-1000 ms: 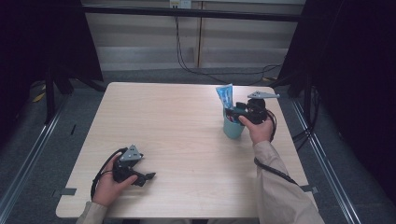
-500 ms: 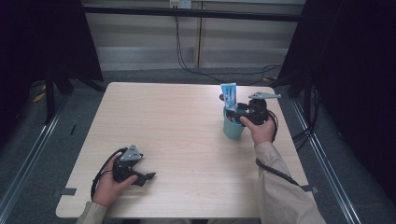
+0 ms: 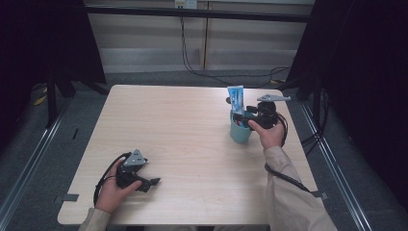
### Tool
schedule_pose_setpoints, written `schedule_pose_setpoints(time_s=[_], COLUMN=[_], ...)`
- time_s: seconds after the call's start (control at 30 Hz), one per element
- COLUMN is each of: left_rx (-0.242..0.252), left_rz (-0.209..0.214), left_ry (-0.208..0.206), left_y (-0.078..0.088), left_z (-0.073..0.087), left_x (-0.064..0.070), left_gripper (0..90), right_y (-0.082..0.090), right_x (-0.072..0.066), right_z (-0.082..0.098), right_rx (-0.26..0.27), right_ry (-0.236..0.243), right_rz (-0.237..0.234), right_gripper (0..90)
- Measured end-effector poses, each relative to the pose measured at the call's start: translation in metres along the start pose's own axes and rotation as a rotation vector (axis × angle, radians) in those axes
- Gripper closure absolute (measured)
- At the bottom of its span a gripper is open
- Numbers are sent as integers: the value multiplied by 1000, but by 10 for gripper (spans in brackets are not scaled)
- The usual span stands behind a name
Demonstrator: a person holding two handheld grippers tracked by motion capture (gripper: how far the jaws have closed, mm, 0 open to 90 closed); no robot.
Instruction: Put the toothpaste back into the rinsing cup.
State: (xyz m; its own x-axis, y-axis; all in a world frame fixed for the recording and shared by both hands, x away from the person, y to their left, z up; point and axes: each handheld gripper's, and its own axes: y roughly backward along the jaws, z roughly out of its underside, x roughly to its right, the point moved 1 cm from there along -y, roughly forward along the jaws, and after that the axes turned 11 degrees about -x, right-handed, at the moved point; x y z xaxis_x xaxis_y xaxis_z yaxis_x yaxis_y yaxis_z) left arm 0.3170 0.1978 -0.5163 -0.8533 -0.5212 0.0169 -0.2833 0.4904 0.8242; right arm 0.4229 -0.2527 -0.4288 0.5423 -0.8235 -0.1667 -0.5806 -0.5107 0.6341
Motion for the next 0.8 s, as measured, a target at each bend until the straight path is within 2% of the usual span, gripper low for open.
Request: schedule_pose_setpoints(time_s=[0.4,0.43,0.47,0.8], left_rx=[-2,-2,1,1], left_rz=[-1,-11,1,0], left_ry=[0,-3,1,0], left_y=[0,0,0,0], left_z=[0,0,0,0], left_x=[0,0,0,0], left_gripper=[88,88,88,88], right_y=[6,6,6,11], right_x=[-3,-4,-4,-5], right_z=[-3,-3,-2,3], right_rx=[-17,-22,-30,-40], right_ry=[-7,-6,-2,-5], right_rz=[-6,-7,-3,-11], right_gripper=[175,173,171,156])
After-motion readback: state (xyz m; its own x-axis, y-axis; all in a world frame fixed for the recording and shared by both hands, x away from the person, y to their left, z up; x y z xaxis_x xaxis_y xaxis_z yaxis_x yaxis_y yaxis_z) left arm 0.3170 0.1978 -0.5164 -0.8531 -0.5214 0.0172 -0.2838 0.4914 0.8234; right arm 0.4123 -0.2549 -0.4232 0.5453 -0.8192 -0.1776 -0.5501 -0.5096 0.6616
